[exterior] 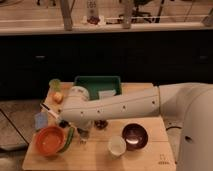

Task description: Place fork in metal cup

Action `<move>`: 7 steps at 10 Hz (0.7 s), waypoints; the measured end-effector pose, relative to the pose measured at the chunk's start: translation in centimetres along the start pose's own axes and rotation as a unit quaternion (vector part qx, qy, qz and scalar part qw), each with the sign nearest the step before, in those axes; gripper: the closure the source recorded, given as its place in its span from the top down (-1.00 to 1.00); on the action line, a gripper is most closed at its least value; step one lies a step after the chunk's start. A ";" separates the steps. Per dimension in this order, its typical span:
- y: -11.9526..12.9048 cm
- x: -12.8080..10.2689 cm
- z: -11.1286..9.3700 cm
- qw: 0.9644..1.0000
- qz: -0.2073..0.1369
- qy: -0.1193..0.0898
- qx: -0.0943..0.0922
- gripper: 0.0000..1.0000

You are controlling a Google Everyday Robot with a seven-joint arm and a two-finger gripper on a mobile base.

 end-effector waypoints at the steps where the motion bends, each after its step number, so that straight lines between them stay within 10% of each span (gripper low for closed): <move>1: -0.2 0.0 0.0 1.000 -0.005 -0.001 -0.002 -1.00; 7: -2.4 0.5 0.1 0.998 -0.040 -0.039 -0.026 -1.00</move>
